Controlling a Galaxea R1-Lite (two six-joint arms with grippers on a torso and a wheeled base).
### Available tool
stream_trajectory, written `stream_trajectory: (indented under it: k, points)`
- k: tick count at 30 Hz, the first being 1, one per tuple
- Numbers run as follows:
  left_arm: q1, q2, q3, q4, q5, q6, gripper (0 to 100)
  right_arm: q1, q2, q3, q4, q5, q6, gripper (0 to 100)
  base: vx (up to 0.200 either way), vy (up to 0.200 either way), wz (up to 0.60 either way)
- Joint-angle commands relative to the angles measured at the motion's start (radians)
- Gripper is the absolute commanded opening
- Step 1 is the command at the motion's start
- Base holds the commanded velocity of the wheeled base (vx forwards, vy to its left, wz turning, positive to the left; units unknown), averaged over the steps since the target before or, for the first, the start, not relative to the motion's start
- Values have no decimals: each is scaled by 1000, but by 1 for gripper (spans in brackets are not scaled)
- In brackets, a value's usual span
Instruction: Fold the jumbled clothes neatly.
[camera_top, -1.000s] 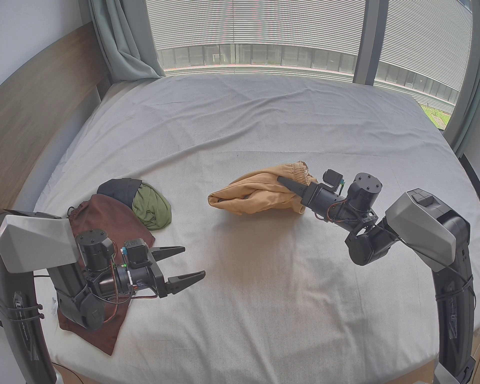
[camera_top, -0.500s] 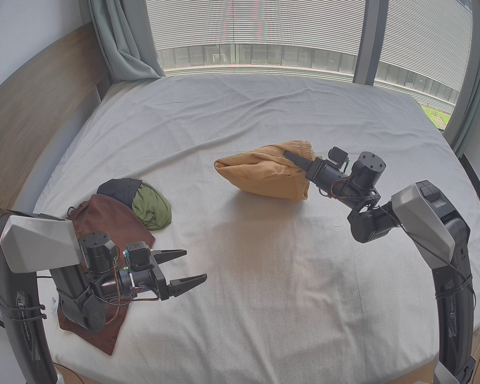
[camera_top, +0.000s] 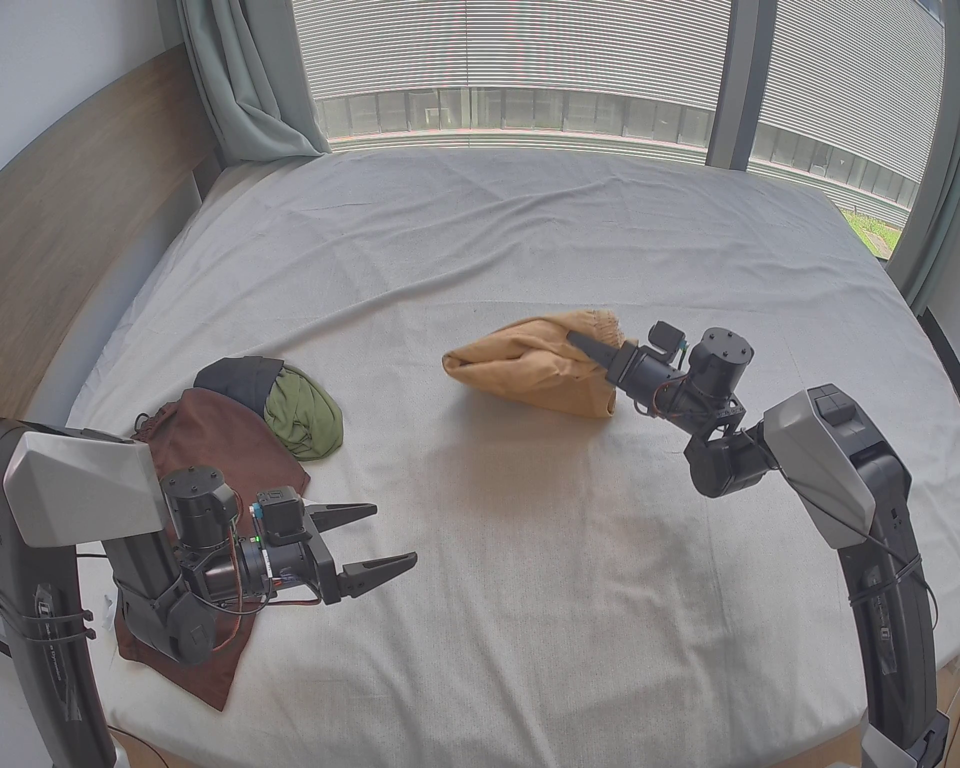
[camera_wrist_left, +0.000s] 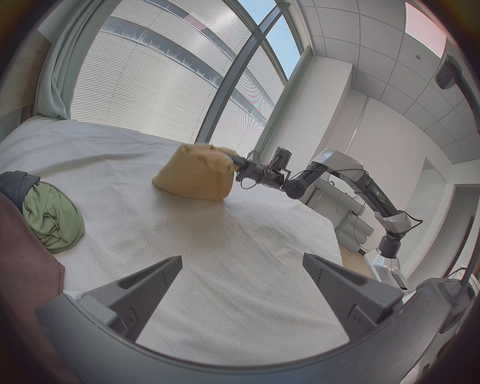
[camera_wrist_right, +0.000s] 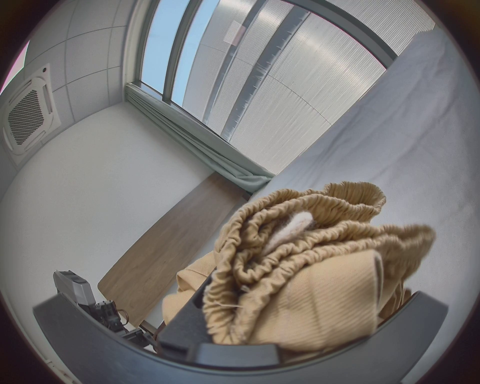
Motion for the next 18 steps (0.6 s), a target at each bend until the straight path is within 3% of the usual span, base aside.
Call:
stream_trajectory:
  k: [1, 12, 18]
  points:
    - [2, 2, 1, 0, 0, 0, 100, 16, 23, 119, -52, 0, -4, 0, 0, 0, 0]
    - [4, 16, 0, 0, 0, 0, 100, 62, 27, 372, -207, -1, -21, 0, 0, 0, 0]
    - [2, 24, -3, 0, 0, 0, 100, 62, 70, 387, -245, -1, -28, 0, 0, 0, 0]
